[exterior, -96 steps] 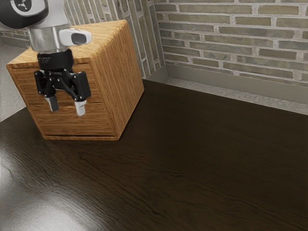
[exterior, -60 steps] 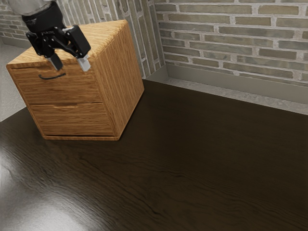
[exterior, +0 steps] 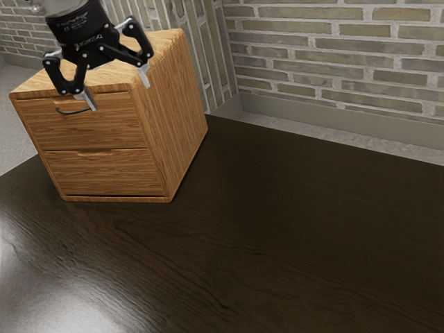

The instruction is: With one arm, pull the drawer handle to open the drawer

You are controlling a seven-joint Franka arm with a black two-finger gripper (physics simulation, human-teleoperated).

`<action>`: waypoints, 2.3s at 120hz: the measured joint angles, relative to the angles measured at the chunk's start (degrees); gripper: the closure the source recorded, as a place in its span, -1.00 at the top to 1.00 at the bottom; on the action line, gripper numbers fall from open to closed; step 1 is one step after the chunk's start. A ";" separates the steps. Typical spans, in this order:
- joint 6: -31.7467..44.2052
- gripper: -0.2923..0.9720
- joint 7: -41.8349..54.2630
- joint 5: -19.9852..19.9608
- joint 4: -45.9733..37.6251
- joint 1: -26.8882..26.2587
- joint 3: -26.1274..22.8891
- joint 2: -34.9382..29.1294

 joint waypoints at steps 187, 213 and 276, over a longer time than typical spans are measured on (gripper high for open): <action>7.85 0.50 -37.11 -7.62 -1.05 46.71 -0.26 2.38; 23.95 0.50 -37.36 -6.14 -22.37 39.85 -0.29 -2.93; 45.03 0.50 -37.54 -0.04 -38.14 31.61 -0.06 -11.07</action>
